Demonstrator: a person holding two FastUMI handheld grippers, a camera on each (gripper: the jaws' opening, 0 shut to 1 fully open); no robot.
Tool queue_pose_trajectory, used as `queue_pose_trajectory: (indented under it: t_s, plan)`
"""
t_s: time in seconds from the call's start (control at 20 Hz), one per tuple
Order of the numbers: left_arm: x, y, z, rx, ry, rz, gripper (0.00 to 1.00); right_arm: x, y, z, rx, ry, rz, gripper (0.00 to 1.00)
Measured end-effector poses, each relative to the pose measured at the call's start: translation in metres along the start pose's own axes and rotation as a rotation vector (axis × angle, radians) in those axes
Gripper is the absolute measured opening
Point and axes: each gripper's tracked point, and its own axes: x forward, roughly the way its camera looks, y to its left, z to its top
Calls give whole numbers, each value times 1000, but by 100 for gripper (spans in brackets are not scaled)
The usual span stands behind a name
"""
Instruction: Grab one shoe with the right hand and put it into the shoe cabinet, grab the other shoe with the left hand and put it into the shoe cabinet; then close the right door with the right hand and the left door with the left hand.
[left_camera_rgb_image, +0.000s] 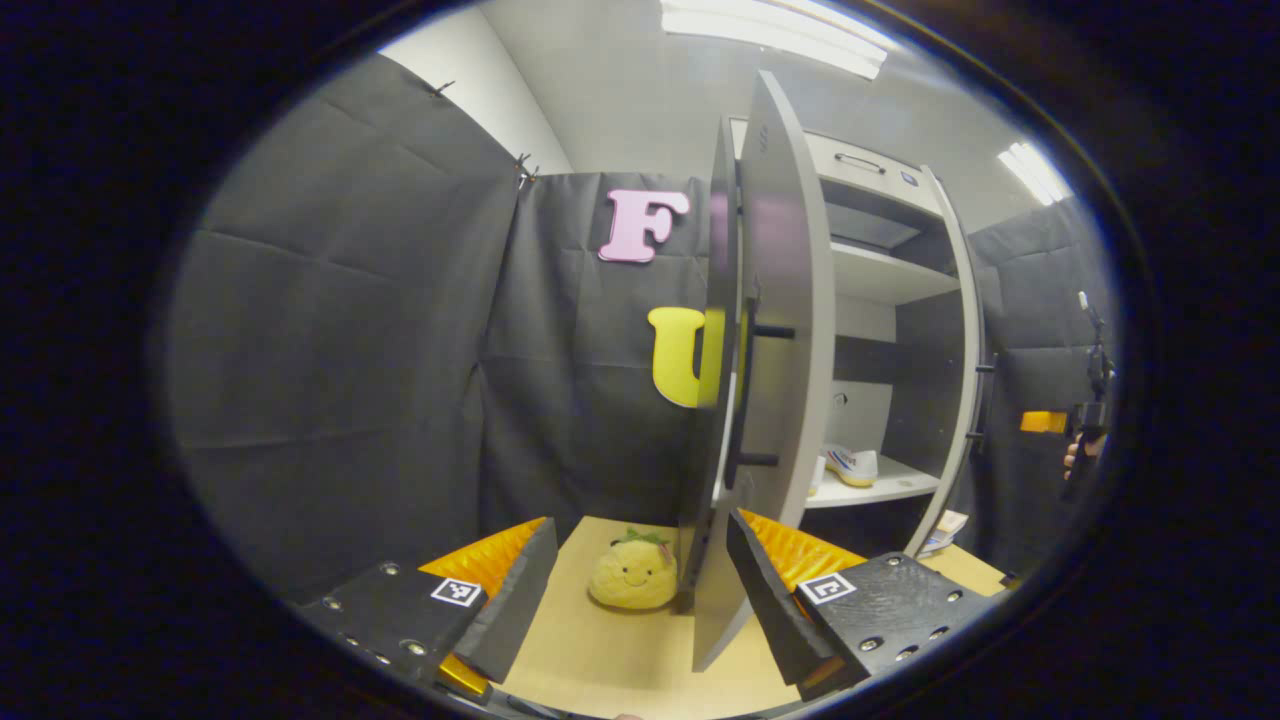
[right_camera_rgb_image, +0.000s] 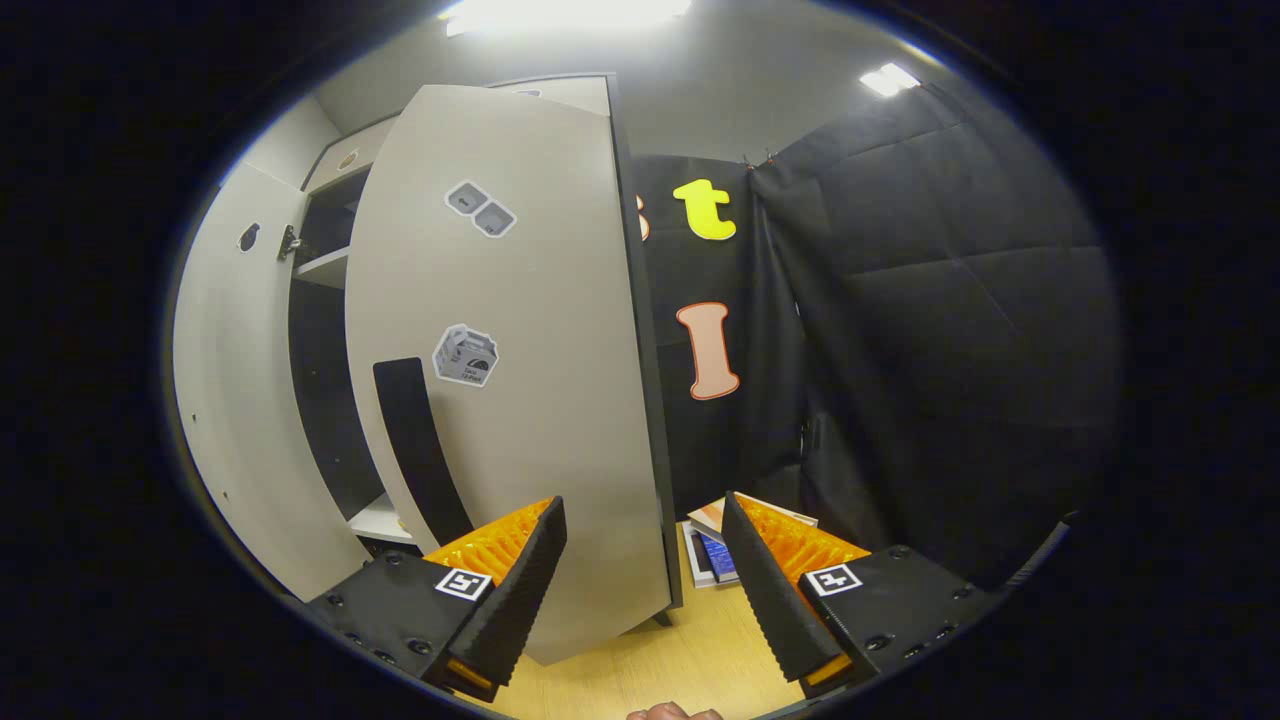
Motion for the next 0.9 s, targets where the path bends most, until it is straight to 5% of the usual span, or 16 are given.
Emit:
queue_pose_trajectory:
  t_s: [0.55,0.9]
  plan:
    - [93,16,50,-86,-23,-168,98,-35,-2,-26,-102,81,-48,98]
    - [110,-12,80,-53,-23,-185,98,-20,-29,-36,-74,56,-52,98]
